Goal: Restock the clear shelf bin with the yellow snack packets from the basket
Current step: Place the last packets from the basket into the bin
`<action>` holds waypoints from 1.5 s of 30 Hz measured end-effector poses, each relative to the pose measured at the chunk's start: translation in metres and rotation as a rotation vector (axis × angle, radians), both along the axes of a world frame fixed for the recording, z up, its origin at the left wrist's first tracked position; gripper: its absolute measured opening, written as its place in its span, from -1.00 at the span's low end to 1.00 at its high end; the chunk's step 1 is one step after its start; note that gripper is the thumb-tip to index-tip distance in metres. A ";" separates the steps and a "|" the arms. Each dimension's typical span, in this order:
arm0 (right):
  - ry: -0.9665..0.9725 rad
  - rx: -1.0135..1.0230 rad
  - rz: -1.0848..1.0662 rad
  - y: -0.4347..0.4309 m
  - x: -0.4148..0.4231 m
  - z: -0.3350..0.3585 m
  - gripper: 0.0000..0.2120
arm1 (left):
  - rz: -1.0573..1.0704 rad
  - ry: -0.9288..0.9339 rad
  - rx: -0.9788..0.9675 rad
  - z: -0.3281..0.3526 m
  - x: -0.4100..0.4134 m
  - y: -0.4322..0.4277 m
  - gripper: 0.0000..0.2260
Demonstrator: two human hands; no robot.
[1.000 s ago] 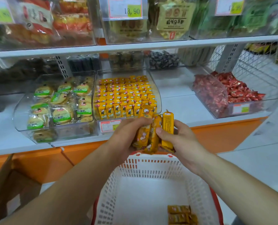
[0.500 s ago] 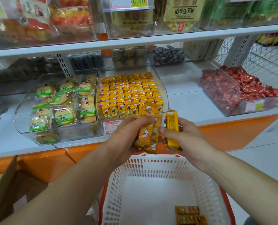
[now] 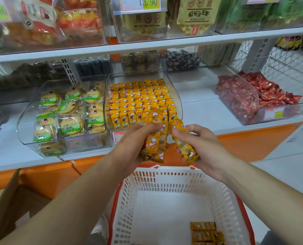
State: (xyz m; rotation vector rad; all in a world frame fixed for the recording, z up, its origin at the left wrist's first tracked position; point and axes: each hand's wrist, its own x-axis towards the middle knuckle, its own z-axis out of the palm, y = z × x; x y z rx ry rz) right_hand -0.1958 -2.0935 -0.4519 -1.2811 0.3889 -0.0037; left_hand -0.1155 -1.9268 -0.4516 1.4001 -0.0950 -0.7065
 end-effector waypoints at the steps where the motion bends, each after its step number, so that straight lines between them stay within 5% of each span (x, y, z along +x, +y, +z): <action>1: 0.000 0.003 -0.004 0.000 0.000 0.000 -0.52 | 0.000 0.001 -0.001 0.000 0.000 0.000 -0.48; 9: -0.007 0.170 -0.018 -0.003 0.003 0.001 -0.49 | 0.009 0.017 0.000 0.003 0.000 0.000 -0.61; 12: -0.024 0.130 0.001 -0.005 -0.001 0.001 -0.65 | 0.023 -0.002 0.020 0.006 0.003 0.002 -0.51; 15: -0.039 -0.095 -0.017 -0.006 -0.001 0.004 -0.79 | 0.069 -0.036 0.036 0.012 0.013 0.011 -0.46; 29: -0.307 -0.700 -0.021 0.023 0.131 0.036 -0.67 | 0.291 -0.175 0.056 0.025 0.060 0.085 -0.57; 36: -0.160 -1.354 0.253 0.030 0.181 0.008 -0.63 | 0.322 -0.157 0.041 0.028 0.064 0.102 -0.56; 45: -0.099 -1.575 0.378 0.032 0.187 -0.008 -0.70 | 0.305 -0.179 0.049 0.028 0.065 0.104 -0.68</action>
